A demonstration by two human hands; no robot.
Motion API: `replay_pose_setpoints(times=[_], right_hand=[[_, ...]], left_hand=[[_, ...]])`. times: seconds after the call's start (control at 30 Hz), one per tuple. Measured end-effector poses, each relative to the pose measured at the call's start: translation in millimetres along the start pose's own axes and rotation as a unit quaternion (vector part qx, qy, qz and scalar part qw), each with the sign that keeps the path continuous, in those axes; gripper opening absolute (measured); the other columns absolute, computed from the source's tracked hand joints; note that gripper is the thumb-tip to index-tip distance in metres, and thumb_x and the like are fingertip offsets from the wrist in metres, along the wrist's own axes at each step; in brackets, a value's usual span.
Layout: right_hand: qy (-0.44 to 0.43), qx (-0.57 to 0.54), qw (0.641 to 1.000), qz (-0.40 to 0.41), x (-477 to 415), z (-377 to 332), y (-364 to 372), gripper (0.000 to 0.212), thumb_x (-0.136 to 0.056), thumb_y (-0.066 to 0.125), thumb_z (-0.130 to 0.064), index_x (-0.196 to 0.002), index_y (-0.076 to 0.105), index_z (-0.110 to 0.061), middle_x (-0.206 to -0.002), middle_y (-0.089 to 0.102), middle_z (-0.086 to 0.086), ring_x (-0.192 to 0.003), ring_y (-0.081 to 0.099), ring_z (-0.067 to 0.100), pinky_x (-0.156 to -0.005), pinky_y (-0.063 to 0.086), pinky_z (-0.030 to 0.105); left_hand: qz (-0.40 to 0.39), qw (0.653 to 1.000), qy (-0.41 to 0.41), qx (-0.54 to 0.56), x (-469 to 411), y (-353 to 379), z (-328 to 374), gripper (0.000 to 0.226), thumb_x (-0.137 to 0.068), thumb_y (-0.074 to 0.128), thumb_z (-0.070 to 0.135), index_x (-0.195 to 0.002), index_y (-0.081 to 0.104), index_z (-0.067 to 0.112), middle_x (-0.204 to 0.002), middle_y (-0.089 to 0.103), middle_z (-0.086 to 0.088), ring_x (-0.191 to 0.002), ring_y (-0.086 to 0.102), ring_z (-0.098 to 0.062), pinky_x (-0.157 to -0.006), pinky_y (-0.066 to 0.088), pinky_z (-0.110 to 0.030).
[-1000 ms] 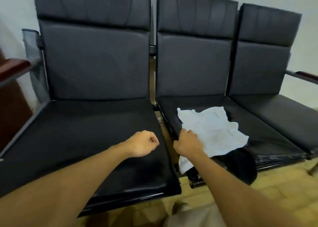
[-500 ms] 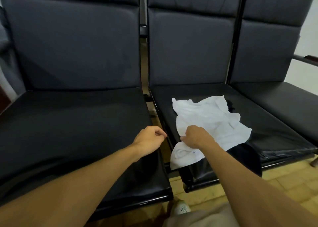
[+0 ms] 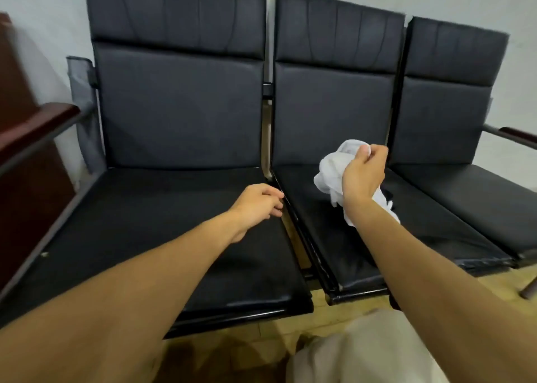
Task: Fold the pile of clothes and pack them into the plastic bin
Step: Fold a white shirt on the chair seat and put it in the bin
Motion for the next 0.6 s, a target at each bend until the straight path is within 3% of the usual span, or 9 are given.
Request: replay_pose_setpoints(times=[0.1, 0.2, 0.27, 0.4, 0.5, 0.6], right_hand=[[-0.076, -0.065, 0.995, 0.002, 14.9, -62.8, 13.9, 0.012, -0.102, 0.039, -0.022, -0.096, 0.047, -0.014, -0.078, 0.051, -0.016, -0.073, 0.050, 0.003, -0.063, 0.038, 0.004], [-0.126, -0.108, 0.985, -0.042, 39.9, -112.3, 41.4, 0.010, -0.101, 0.042, -0.021, -0.094, 0.048, -0.016, -0.080, 0.057, -0.018, -0.072, 0.053, -0.005, -0.066, 0.040, 0.009], [-0.127, -0.099, 0.983, -0.090, 62.3, -122.4, 68.7, 0.009, -0.100, 0.045, -0.022, -0.094, 0.050, -0.017, -0.079, 0.056, -0.014, -0.072, 0.052, -0.002, -0.064, 0.040, 0.010], [-0.048, -0.085, 0.976, -0.192, 114.0, -84.9, 130.6, 0.012, -0.098, 0.050, -0.025, -0.095, 0.056, -0.015, -0.081, 0.058, -0.008, -0.078, 0.055, 0.007, -0.070, 0.044, 0.018], [0.021, -0.088, 0.964, -0.251, 148.7, -46.7, 167.8, 0.013, -0.096, 0.055, -0.024, -0.094, 0.060, -0.012, -0.078, 0.057, -0.009, -0.077, 0.054, 0.007, -0.071, 0.043, 0.021], [0.068, -0.062, 0.943, -0.318, 169.4, -20.4, 198.3, 0.012, -0.094, 0.057, -0.023, -0.096, 0.063, -0.013, -0.087, 0.061, -0.007, -0.088, 0.057, 0.012, -0.076, 0.046, 0.025]], left_hand=[[-0.010, 1.000, 0.025, 0.007, 12.9, -9.2, 19.1, 0.033, -0.094, 0.054, 0.012, -0.127, 0.053, 0.018, -0.112, 0.064, 0.001, -0.098, 0.063, -0.008, -0.088, 0.049, -0.025], [0.003, 0.999, 0.052, 0.008, 26.7, -36.2, 25.9, 0.054, -0.092, 0.060, 0.017, -0.141, 0.038, 0.024, -0.123, 0.055, 0.007, -0.101, 0.056, -0.002, -0.086, 0.048, -0.023], [0.006, 0.998, 0.054, 0.039, 37.2, -55.8, 19.0, 0.059, -0.090, 0.063, 0.023, -0.142, 0.035, 0.029, -0.126, 0.053, 0.010, -0.107, 0.056, -0.005, -0.088, 0.049, -0.026], [0.056, 0.996, 0.015, 0.060, 59.1, -100.4, -23.6, 0.036, -0.091, 0.064, 0.030, -0.124, 0.051, 0.024, -0.115, 0.061, 0.007, -0.103, 0.061, -0.008, -0.084, 0.050, -0.026], [0.116, 0.993, -0.014, 0.029, 72.2, -135.5, -63.2, 0.018, -0.091, 0.063, 0.024, -0.107, 0.065, 0.016, -0.102, 0.068, 0.001, -0.094, 0.064, -0.013, -0.082, 0.051, -0.027], [0.156, 0.987, -0.036, 0.025, 80.0, -162.8, -94.9, 0.007, -0.092, 0.061, 0.017, -0.097, 0.066, 0.015, -0.098, 0.070, -0.002, -0.096, 0.066, -0.016, -0.087, 0.053, -0.033]])
Point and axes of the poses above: each hand's wrist, its own x-axis away from the middle knuckle, its own y-axis out of the palm, z = x × y, the point moved 10 cm from there along -x, towards the middle knuckle
